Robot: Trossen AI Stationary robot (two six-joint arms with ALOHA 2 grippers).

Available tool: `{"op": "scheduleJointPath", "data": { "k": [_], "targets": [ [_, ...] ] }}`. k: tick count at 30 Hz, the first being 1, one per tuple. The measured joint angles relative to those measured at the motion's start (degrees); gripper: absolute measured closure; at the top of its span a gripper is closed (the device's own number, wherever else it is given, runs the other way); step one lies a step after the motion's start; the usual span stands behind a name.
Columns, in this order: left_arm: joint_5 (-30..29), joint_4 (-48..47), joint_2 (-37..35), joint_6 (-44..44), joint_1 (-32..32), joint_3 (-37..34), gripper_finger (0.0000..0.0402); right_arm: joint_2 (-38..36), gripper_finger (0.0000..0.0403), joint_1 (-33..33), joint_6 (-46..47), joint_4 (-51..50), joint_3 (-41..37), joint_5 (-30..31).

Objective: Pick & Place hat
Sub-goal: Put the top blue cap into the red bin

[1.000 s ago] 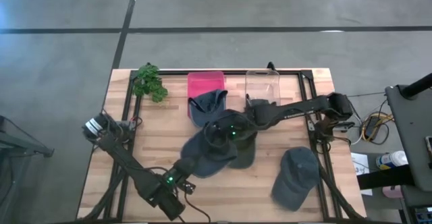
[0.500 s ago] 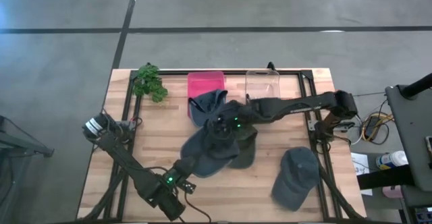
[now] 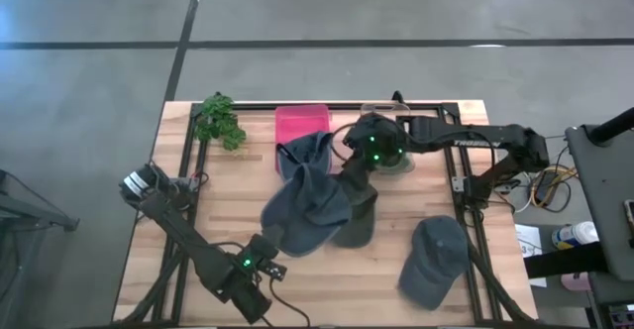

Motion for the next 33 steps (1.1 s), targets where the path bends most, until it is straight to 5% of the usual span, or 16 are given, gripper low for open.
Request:
{"op": "scheduleJointPath", "data": {
  "k": [12, 23, 27, 33],
  "targets": [
    [-0.31, -0.01, -0.38, 4.68, 0.47, -0.50, 0.0383, 0.99, 0.0160, -6.68, 11.78, 14.02, -5.44, -23.57],
    [-0.29, -0.01, -0.38, 6.71, 1.48, -0.52, 0.0383, 5.85, 0.0170, -6.35, 15.21, 14.04, -5.47, -26.29],
    [-0.28, -0.02, -0.38, 7.00, 1.75, -0.55, 0.0383, 5.87, 0.0217, -6.44, 14.68, 12.30, -5.45, -27.37],
    [-0.25, -0.02, -0.38, 6.82, 3.44, -0.60, 0.0383, 5.63, 0.0342, -6.75, 14.30, 12.14, -5.45, -27.68]
  ]
}}
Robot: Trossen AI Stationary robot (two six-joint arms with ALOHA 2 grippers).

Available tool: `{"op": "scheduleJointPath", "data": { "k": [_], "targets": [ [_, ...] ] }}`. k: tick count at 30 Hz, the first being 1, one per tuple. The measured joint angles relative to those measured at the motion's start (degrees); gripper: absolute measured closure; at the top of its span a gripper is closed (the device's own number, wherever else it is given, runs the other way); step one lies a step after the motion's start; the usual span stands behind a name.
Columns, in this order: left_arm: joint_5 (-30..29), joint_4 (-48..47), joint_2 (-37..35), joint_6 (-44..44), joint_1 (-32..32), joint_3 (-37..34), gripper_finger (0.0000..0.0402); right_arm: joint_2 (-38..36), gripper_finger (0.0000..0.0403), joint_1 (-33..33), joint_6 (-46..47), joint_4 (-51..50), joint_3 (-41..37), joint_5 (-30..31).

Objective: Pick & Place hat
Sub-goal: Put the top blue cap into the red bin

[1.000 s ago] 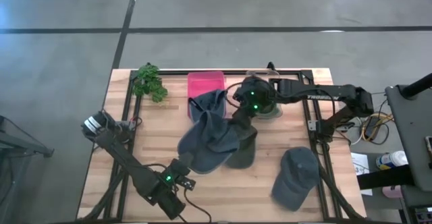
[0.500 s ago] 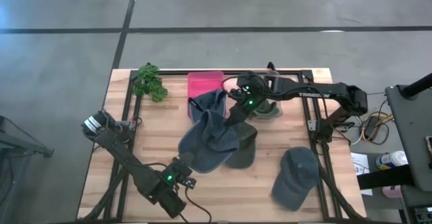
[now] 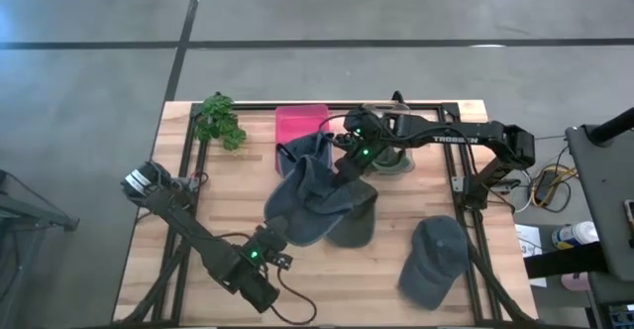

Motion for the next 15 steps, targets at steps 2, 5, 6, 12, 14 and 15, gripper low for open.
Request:
{"op": "scheduleJointPath", "data": {
  "k": [2, 5, 6, 12, 14, 15],
  "targets": [
    [0.01, 0.01, 0.00, -0.26, 0.84, -0.04, 0.0383, -0.16, 0.0376, -0.17, 0.02, 0.02, 0.00, 0.02],
    [0.01, 0.02, 0.00, -1.29, 2.37, -0.04, 0.0383, -0.33, 0.0386, -0.17, -0.07, 0.10, 0.00, -0.43],
    [0.01, 0.02, 0.00, -1.30, 2.80, -0.04, 0.0383, -0.33, 0.0382, -0.16, -0.17, 0.11, 0.00, -0.44],
    [0.01, 0.02, 0.00, -1.60, 4.57, -0.04, 0.0383, -0.62, 0.0309, -0.92, -0.42, 0.09, 0.00, -0.07],
    [0.01, 0.18, 0.03, -2.25, 4.63, -0.04, 0.0383, -1.04, 0.0275, -1.75, -0.87, 0.10, 0.00, 0.33],
    [0.04, 0.17, 0.05, -2.31, 4.63, -0.04, 0.0383, -1.28, 0.0257, -2.16, -1.15, 0.13, 0.00, 0.62]
  ]
}}
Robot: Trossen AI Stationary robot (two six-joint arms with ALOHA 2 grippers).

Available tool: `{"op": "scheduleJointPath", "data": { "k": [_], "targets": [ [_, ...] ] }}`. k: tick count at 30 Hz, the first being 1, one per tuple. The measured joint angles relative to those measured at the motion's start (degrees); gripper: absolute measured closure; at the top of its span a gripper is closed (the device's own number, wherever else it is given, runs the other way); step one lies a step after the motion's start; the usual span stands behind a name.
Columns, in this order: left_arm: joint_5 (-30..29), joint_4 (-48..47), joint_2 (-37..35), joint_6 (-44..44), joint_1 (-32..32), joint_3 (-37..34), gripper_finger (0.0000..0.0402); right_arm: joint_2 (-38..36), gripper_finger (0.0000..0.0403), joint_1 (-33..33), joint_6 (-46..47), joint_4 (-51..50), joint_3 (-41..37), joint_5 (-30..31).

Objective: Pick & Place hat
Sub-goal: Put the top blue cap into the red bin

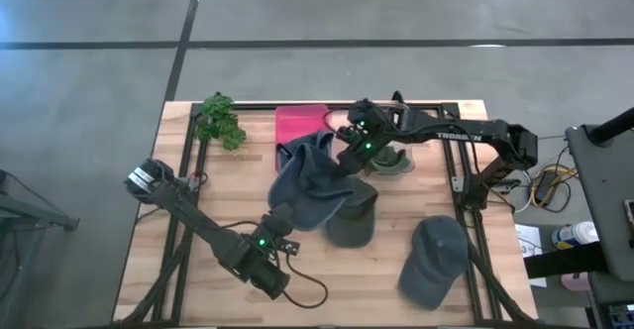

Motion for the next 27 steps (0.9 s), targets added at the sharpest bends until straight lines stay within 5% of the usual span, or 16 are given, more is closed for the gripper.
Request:
{"op": "scheduleJointPath", "data": {
  "k": [7, 13, 20, 27],
  "targets": [
    [2.51, 0.02, 0.06, -0.61, 0.00, 0.00, 0.0383, -2.34, 0.0135, -3.24, -0.41, -0.24, 0.00, 0.41],
    [1.04, 0.00, 0.06, -4.68, 3.59, -0.07, 0.0383, -6.80, 0.0073, -7.28, -2.44, -0.24, 0.00, 4.59],
    [0.50, -1.17, -0.89, -10.54, 11.78, -0.07, 0.0383, -16.61, 0.0059, -10.57, -5.26, -5.21, 0.04, 15.25],
    [8.76, -2.21, -1.09, -14.78, 24.17, -0.09, 0.0383, -24.46, 0.0069, -10.28, -8.75, -17.55, 0.00, 22.85]
  ]
}}
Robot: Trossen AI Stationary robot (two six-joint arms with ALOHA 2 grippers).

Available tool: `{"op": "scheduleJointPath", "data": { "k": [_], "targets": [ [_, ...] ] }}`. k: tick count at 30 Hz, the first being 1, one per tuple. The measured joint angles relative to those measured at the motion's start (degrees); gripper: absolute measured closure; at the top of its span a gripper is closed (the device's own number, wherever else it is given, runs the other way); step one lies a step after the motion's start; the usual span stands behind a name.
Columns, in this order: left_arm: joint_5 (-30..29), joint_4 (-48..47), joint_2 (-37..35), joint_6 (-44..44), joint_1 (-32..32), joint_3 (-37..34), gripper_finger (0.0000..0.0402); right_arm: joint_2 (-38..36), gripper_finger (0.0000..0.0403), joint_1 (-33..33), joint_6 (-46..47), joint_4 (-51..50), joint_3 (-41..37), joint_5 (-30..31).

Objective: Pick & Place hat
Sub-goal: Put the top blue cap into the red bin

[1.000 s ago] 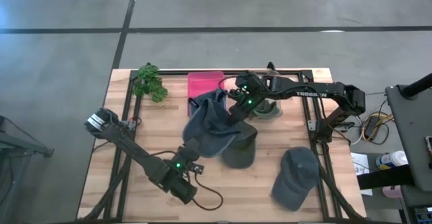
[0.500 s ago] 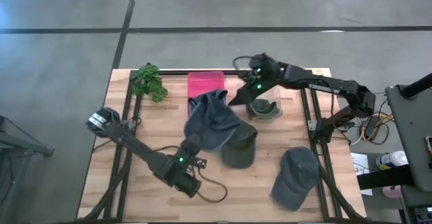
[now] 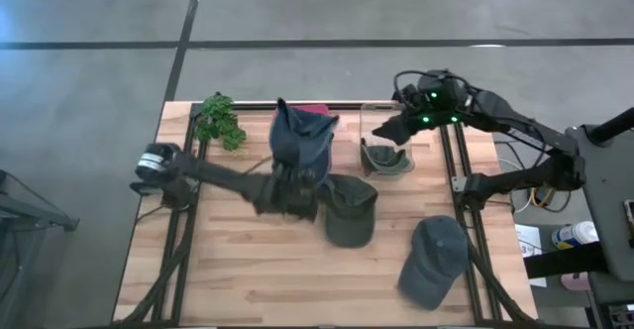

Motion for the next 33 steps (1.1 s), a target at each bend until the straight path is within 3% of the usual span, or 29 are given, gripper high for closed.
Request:
{"op": "scheduleJointPath", "data": {
  "k": [5, 9, 14, 17, 23, 33],
  "targets": [
    [2.07, 0.18, 0.05, -1.05, 10.64, -0.54, 0.0383, -3.44, 0.0073, -0.02, -0.05, -1.47, -0.26, 2.26],
    [7.77, 2.12, 0.07, -1.29, 15.82, -0.74, 0.0383, -4.41, 0.0074, -0.02, -0.02, -1.50, -0.50, 2.28],
    [19.00, 6.22, 0.12, -1.24, 16.33, -0.49, 0.0383, -4.04, 0.0074, -0.04, 1.78, -1.95, -1.76, 2.36],
    [22.39, 6.30, 0.12, -1.13, 15.86, 0.25, 0.0386, -3.97, 0.0074, -0.04, 2.87, -1.96, -3.04, 2.36],
    [31.76, 1.48, 0.14, -5.65, 16.98, 1.17, 0.0392, -4.01, 0.0074, -0.04, 4.48, -1.89, -4.58, 2.36],
    [33.99, 4.48, 0.56, -6.18, 16.98, -1.79, 0.0390, -4.03, 0.0074, -0.04, 6.54, -1.60, -5.85, 3.61]
  ]
}}
